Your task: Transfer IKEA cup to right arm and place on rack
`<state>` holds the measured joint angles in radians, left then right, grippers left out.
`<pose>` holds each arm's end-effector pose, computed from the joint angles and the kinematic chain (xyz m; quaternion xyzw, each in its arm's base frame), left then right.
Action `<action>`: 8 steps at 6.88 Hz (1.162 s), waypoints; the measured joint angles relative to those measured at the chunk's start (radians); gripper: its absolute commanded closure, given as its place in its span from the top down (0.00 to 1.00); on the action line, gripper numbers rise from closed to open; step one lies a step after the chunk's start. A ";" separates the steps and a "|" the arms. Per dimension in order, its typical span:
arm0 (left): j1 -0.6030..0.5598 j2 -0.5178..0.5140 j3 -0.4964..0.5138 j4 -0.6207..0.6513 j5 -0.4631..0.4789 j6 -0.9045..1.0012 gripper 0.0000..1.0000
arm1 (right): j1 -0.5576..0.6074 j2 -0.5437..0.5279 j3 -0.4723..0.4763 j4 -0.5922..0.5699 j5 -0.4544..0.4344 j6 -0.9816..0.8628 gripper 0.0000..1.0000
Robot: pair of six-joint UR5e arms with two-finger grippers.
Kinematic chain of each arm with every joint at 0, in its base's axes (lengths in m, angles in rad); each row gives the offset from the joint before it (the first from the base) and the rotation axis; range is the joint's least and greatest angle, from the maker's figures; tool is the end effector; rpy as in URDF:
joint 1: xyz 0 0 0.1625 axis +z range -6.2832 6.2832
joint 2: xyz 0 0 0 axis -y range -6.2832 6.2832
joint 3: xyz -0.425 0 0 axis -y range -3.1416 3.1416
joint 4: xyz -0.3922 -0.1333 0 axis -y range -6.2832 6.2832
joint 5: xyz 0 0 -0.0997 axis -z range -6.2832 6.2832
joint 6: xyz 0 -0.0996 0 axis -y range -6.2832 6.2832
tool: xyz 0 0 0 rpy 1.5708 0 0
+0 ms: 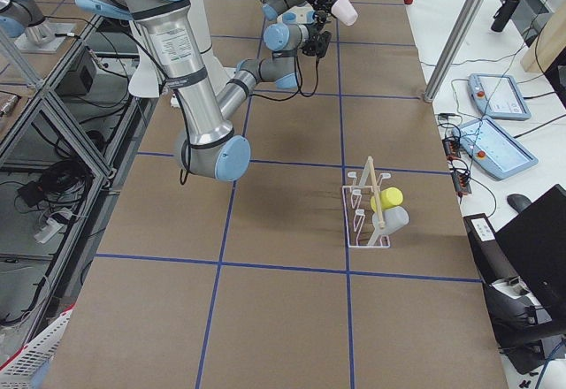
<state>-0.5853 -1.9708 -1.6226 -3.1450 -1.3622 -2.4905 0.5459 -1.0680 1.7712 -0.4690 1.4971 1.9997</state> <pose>0.3834 -0.4388 0.2503 -0.0861 0.8412 -0.4243 0.3239 -0.4205 -0.4200 0.1613 0.0686 -0.7817 0.3156 0.5336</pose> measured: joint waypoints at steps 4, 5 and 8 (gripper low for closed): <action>0.023 -0.023 0.000 -0.014 0.054 -0.065 0.00 | 0.015 0.024 -0.009 0.001 -0.027 0.025 1.00; 0.043 -0.029 0.004 -0.013 0.075 -0.068 0.00 | 0.015 0.025 -0.012 0.001 -0.028 0.026 1.00; 0.103 -0.041 0.007 -0.009 0.126 -0.063 0.00 | 0.014 0.026 -0.017 0.001 -0.029 0.028 1.00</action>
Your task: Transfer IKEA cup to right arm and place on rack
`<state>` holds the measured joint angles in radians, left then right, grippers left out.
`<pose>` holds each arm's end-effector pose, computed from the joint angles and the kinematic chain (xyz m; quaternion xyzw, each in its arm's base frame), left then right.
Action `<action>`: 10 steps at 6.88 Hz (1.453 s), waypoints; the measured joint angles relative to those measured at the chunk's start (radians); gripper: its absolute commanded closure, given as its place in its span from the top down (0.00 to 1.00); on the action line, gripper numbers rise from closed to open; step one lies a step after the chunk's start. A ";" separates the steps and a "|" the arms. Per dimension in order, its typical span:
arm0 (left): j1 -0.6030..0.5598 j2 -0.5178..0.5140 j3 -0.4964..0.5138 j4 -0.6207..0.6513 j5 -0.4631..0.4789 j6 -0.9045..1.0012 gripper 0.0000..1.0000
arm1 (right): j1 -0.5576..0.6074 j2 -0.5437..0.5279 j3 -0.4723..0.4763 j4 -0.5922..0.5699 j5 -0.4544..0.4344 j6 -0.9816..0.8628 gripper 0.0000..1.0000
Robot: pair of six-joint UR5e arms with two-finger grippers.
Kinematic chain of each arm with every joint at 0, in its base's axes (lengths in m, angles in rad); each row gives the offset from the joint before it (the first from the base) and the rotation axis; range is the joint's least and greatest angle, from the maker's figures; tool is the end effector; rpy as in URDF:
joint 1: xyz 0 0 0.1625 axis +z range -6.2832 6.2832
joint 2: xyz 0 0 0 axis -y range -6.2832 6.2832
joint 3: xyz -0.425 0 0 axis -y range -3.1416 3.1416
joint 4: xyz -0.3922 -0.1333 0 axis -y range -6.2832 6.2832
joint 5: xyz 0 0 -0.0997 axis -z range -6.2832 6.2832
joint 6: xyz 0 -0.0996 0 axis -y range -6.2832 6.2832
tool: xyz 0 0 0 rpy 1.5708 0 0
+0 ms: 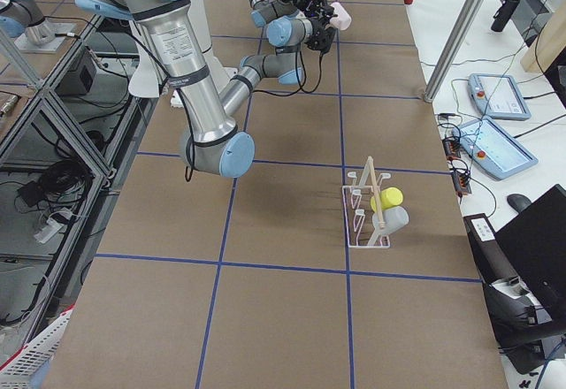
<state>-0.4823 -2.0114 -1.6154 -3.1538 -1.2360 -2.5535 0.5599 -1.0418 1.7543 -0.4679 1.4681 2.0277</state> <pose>0.4220 -0.4083 0.2315 -0.1273 0.8421 -0.4436 0.2791 -0.4180 -0.4314 0.1523 0.0721 -0.7844 0.3346 0.5173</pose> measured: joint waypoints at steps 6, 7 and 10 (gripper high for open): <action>0.049 -0.029 0.000 0.007 0.023 0.005 0.00 | 0.000 0.056 -0.056 0.000 0.000 0.000 1.00; 0.069 -0.042 0.000 0.008 0.046 0.016 0.00 | 0.001 0.058 -0.058 0.000 0.000 0.001 1.00; 0.099 -0.057 0.000 0.008 0.077 0.038 0.00 | 0.002 0.058 -0.062 0.001 0.000 0.003 1.00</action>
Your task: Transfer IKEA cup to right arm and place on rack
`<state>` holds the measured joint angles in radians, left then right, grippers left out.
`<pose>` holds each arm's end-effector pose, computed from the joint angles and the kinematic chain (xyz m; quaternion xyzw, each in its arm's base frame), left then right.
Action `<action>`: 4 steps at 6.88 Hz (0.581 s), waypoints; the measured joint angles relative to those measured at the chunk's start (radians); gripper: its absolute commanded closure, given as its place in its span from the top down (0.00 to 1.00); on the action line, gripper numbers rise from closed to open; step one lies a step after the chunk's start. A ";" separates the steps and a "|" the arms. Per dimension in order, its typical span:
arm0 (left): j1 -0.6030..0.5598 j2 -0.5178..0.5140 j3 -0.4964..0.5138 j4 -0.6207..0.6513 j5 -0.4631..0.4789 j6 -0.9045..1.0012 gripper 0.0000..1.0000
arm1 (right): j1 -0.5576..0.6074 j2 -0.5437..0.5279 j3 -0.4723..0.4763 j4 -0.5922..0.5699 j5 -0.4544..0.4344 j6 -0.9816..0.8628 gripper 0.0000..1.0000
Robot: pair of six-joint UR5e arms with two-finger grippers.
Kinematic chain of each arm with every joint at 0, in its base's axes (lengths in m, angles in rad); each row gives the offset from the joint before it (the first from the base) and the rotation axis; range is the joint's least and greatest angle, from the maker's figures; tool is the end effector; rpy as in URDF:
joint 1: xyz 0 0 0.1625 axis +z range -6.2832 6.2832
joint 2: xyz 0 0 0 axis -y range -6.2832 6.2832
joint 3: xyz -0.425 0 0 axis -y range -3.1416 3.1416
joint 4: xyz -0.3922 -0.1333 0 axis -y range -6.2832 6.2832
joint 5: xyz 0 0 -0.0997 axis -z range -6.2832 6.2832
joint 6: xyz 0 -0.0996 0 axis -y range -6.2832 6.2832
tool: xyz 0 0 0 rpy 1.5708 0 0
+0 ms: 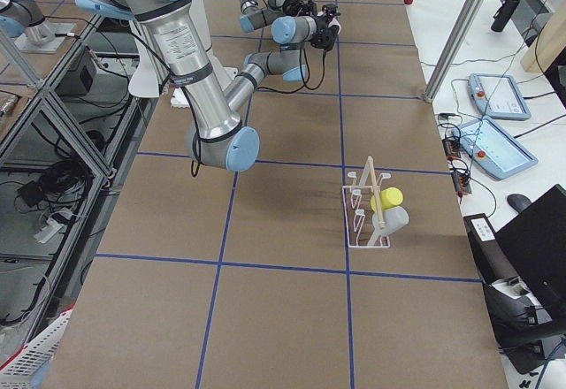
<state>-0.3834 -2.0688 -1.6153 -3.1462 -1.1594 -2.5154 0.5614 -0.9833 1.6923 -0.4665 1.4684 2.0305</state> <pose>0.4592 -0.3719 0.2008 -0.1402 0.8478 -0.4357 0.2678 -0.4362 -0.4438 0.1403 0.0715 -0.7838 0.3360 0.5174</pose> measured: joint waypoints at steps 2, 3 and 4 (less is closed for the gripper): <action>0.007 -0.002 0.000 0.000 0.001 0.001 0.00 | -0.001 0.000 -0.001 0.000 0.001 0.000 0.64; 0.008 -0.002 0.000 0.000 0.001 0.001 0.61 | -0.001 0.000 -0.003 0.000 0.001 0.000 0.01; 0.008 -0.002 0.001 -0.002 0.000 0.000 1.00 | -0.001 -0.001 -0.010 0.010 0.001 0.000 0.00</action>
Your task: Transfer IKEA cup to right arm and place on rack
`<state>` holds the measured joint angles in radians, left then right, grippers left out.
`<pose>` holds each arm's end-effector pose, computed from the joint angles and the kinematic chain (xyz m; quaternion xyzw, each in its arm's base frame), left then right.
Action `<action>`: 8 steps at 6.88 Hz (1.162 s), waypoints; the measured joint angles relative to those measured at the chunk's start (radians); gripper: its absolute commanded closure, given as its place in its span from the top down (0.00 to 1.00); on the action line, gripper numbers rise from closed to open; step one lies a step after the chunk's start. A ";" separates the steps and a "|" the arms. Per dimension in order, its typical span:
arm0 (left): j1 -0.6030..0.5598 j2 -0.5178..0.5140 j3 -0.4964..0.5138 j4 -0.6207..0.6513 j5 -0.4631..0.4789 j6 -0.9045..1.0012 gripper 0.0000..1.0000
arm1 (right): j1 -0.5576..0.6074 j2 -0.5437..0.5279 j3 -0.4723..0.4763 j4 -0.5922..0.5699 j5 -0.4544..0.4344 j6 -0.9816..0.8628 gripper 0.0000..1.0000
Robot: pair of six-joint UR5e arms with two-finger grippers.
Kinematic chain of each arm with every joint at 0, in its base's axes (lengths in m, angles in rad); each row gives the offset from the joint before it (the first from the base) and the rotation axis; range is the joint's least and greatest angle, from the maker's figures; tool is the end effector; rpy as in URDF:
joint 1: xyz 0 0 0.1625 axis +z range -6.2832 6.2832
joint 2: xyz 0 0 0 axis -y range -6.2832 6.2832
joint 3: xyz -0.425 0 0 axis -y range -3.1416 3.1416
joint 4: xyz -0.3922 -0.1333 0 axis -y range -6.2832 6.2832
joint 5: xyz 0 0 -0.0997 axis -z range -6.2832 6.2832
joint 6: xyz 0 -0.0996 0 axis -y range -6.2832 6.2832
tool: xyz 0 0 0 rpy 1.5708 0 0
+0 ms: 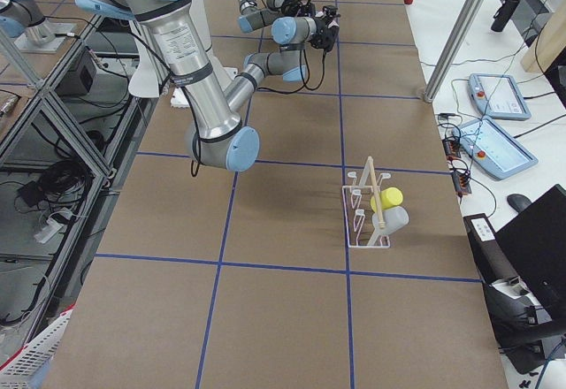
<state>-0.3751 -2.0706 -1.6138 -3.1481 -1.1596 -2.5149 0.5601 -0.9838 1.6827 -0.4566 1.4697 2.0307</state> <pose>0.4626 -0.3682 0.2002 -0.1439 0.8477 -0.4340 0.2690 -0.4389 -0.4444 0.1435 0.0705 -0.7838 0.3353 0.5179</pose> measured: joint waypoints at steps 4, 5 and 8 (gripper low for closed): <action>-0.007 -0.003 -0.014 -0.009 0.000 -0.001 1.00 | 0.016 -0.011 -0.101 0.178 0.000 0.002 0.00; -0.008 -0.001 -0.015 -0.009 0.000 -0.001 1.00 | 0.033 -0.012 -0.104 0.186 0.000 0.002 0.00; -0.021 0.018 -0.014 -0.009 -0.002 0.063 1.00 | 0.123 -0.016 -0.109 0.151 0.004 -0.037 0.00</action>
<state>-0.3958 -2.0525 -1.6277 -3.1566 -1.1618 -2.4520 0.6826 -1.0002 1.5740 -0.3056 1.4738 1.9935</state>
